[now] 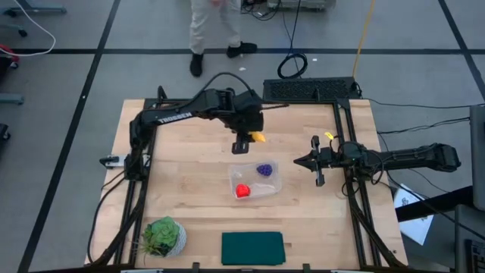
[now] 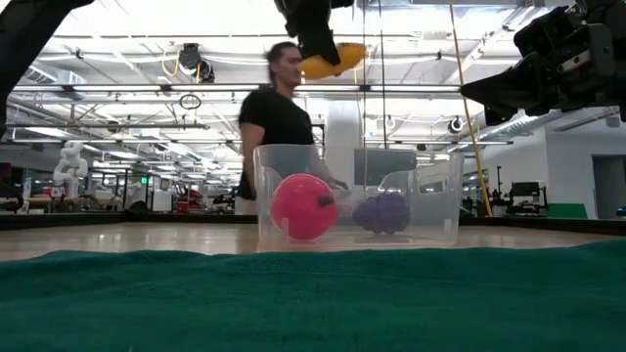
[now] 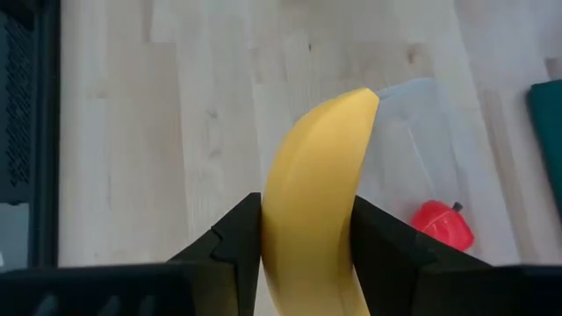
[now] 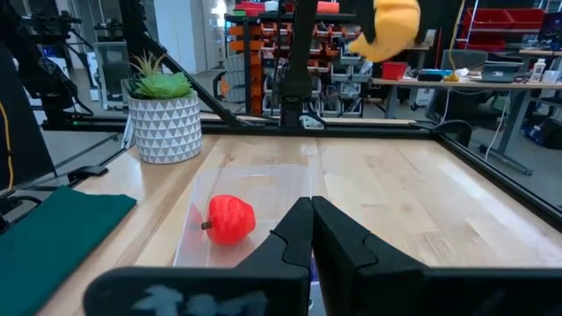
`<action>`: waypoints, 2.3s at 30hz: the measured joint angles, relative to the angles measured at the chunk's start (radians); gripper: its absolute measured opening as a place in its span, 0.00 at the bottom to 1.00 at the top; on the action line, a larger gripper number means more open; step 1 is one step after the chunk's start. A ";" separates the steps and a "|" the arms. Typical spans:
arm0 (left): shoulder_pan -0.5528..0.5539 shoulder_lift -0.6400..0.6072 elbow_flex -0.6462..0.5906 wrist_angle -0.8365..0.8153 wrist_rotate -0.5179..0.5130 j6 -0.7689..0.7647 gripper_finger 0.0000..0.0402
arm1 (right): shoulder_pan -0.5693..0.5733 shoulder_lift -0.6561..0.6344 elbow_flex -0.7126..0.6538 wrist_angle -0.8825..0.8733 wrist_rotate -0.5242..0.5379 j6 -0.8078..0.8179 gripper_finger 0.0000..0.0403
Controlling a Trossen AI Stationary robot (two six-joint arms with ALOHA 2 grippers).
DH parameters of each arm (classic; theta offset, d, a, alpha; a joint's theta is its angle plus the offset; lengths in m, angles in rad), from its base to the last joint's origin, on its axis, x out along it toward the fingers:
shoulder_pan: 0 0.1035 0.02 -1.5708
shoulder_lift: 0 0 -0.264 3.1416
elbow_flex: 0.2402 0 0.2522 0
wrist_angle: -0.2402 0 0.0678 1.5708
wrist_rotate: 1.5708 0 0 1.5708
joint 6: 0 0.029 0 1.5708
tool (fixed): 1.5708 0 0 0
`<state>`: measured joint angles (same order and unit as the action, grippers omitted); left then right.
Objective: Pick and placing Produce into tupperware
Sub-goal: Put the banana into the transparent bin
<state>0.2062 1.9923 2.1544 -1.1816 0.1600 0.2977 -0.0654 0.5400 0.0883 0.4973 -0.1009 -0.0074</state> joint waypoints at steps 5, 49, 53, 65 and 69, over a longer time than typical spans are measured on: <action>0.001 -0.057 0.000 -0.002 0.000 0.000 0.36 | 0.000 0.000 0.000 0.000 0.000 0.000 0.00; 0.041 -0.857 -0.879 0.635 0.015 -0.159 0.36 | 0.000 0.000 0.000 0.007 0.000 0.007 0.00; 0.041 -0.948 -1.031 0.780 0.016 -0.187 0.36 | 0.000 0.000 0.000 0.007 0.000 0.007 0.00; 0.016 -1.014 -1.323 1.103 0.023 -0.357 0.36 | 0.000 0.000 0.000 0.007 0.002 0.015 0.00; -0.007 -1.014 -1.403 1.213 0.023 -0.352 0.36 | 0.000 0.000 0.000 0.007 0.002 0.015 0.00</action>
<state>0.1993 0.9787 0.7515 0.0310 0.1831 -0.0547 -0.0658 0.5396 0.0879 0.5045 -0.0986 0.0074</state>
